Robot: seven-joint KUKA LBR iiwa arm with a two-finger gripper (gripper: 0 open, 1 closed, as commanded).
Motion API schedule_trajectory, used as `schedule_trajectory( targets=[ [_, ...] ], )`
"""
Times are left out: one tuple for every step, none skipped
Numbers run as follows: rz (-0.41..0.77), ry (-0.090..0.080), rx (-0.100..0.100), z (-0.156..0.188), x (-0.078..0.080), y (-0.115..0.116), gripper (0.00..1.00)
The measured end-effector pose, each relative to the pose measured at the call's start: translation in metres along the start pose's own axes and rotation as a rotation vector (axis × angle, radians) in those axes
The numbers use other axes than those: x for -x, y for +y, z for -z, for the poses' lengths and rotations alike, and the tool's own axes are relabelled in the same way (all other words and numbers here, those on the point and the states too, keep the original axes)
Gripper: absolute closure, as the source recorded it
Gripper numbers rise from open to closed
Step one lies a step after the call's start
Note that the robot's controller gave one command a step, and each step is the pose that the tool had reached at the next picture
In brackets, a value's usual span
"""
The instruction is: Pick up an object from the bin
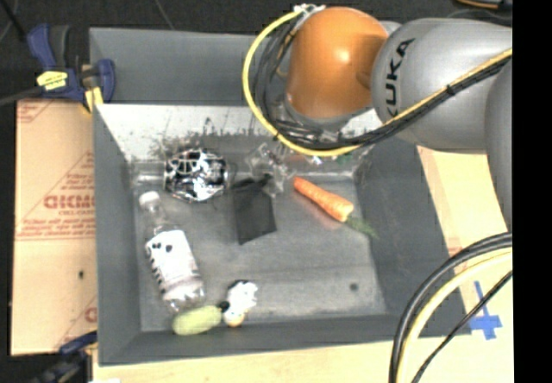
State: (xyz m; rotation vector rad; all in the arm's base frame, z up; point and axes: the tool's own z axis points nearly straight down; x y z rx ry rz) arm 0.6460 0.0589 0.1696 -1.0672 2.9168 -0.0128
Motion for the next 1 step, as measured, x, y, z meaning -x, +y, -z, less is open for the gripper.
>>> schedule_trajectory(
  targets=[
    [-0.006,0.027,0.020,0.0021,-0.0111,0.0042,1.00]
  ],
)
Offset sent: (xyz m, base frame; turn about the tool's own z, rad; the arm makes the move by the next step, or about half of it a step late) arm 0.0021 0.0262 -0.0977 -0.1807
